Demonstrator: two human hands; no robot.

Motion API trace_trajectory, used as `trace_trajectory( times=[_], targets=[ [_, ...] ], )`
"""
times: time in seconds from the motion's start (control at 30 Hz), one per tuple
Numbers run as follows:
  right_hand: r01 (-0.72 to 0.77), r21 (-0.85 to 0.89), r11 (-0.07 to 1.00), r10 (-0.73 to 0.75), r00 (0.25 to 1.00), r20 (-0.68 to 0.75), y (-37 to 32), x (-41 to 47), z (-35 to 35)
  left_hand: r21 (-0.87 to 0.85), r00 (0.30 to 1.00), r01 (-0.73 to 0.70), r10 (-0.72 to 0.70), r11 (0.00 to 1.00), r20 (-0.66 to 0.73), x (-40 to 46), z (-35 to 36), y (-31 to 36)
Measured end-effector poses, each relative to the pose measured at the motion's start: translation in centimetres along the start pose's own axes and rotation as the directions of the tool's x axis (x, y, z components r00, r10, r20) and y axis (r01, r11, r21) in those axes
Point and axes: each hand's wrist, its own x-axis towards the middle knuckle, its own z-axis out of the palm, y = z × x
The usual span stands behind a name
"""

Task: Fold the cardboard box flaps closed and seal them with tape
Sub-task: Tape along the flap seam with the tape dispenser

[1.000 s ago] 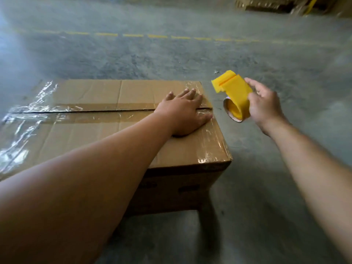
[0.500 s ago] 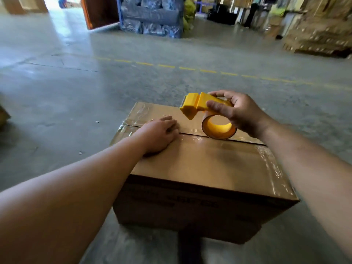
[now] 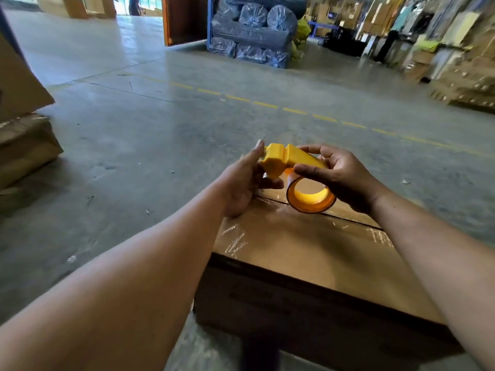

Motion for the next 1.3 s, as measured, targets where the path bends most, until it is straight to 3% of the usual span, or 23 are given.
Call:
trace_trajectory(
  times=[0.17, 0.33, 0.43, 0.57, 0.8, 1.3],
  targets=[
    [-0.002, -0.006, 1.000, 0.002, 1.000, -0.014, 0.1, 0.5, 0.0, -0.130, 0.999, 0.028, -0.025, 0.991, 0.022, -0.1, -0.8, 0.3],
    [0.009, -0.040, 0.999, -0.009, 1.000, -0.006, 0.1, 0.7, -0.3, -0.075, 0.999, 0.004, -0.001, 0.997, 0.048, -0.9, -0.8, 0.1],
    [0.021, -0.069, 0.997, -0.020, 1.000, 0.014, 0.1, 0.4, -0.2, -0.100, 0.998, -0.044, 0.040, 0.994, -0.038, -0.5, -0.9, 0.1],
    [0.043, -0.160, 0.986, -0.041, 0.999, 0.015, 0.6, -0.3, -0.4, 0.061, 0.988, -0.034, 0.042, 0.998, -0.145, 0.0, -1.2, 0.5],
    [0.059, -0.218, 0.974, -0.054, 0.998, 0.031, 1.5, -1.3, -1.0, 0.274, 0.992, 0.063, -0.031, 0.960, -0.122, 0.2, -1.4, 1.6],
    [0.052, -0.339, 0.939, -0.036, 0.998, 0.054, 2.2, -3.7, -3.7, 0.328, 0.988, 0.111, -0.069, 0.938, -0.137, -0.7, -1.0, 1.9]
  ],
)
